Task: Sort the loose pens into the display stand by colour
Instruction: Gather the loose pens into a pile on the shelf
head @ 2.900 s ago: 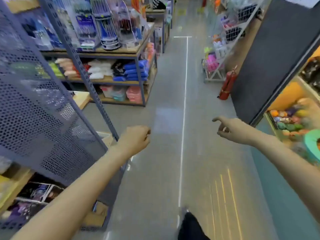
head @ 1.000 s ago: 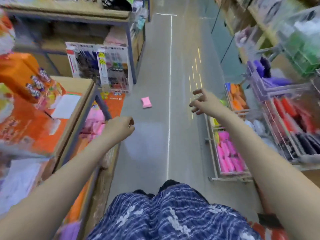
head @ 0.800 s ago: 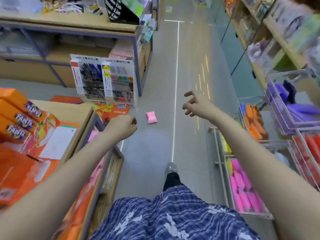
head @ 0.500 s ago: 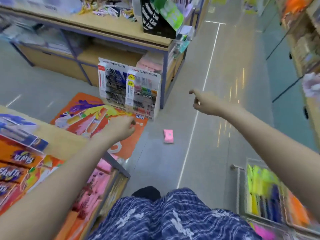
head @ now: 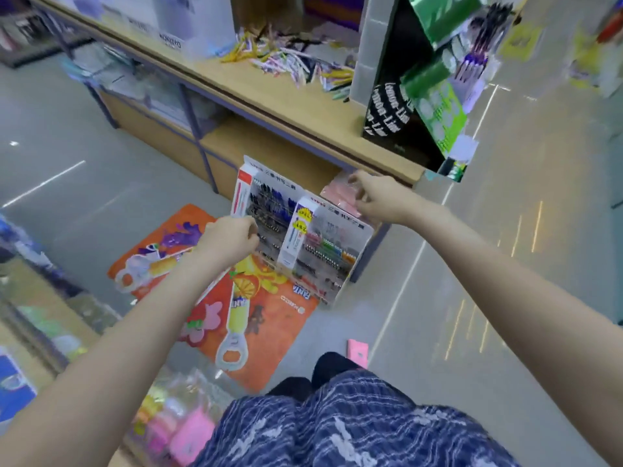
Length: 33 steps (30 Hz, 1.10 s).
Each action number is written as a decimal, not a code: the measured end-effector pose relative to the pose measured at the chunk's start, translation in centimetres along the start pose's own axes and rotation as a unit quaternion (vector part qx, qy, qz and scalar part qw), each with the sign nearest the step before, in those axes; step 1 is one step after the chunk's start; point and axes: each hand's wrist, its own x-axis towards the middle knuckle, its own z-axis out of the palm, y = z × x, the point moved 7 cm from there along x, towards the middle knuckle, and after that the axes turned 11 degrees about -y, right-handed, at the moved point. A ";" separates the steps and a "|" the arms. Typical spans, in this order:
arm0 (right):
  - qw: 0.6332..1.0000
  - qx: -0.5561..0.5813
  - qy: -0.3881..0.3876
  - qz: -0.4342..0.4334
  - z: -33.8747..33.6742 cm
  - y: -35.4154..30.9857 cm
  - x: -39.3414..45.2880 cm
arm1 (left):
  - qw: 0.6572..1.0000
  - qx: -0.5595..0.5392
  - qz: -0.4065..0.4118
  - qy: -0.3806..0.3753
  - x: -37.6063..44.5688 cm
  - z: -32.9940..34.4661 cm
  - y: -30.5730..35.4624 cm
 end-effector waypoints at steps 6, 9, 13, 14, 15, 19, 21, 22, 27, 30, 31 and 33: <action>0.998 -0.037 0.045 -0.036 -7.1 -1.2 14.9 | 0.996 0.025 -0.016 0.089 10.0 -7.7 -5.2; 0.996 -0.029 0.070 -0.039 -9.9 -0.3 23.2 | 0.993 0.017 -0.044 0.112 15.8 -10.5 -9.6; 0.999 -0.014 0.043 -0.014 -12.2 0.3 33.5 | 0.991 0.005 -0.091 0.101 23.1 -14.1 -15.1; 0.999 -0.015 0.031 -0.009 -12.6 -0.2 35.9 | 0.990 -0.004 -0.101 0.104 24.5 -15.0 -16.1; 1.000 -0.017 0.021 -0.006 -13.1 -0.9 38.1 | 0.989 -0.011 -0.106 0.105 25.7 -16.0 -17.1; 1.000 -0.017 -0.002 -0.013 -14.6 -4.0 46.9 | 0.989 -0.013 -0.103 0.101 31.3 -19.2 -21.8; 1.000 -0.017 -0.005 -0.003 -15.0 -4.9 51.2 | 0.989 -0.018 -0.106 0.100 34.7 -20.8 -24.9; 1.000 -0.011 -0.004 0.006 -15.0 -5.2 53.3 | 0.990 -0.020 -0.103 0.097 36.5 -21.6 -26.4; 0.994 0.040 0.012 0.103 -14.5 -5.7 61.9 | 0.998 -0.003 -0.043 0.051 46.9 -24.6 -32.3; 0.985 0.093 0.005 0.147 -14.0 -6.0 65.3 | 1.000 0.012 0.015 0.001 53.1 -26.3 -33.7; 0.981 0.118 0.004 0.155 -14.1 -6.0 66.3 | 0.999 0.018 0.042 -0.008 55.2 -26.8 -33.7; 0.974 0.152 0.007 0.169 -14.6 -5.8 67.9 | 0.996 0.009 0.085 -0.017 59.0 -28.1 -33.1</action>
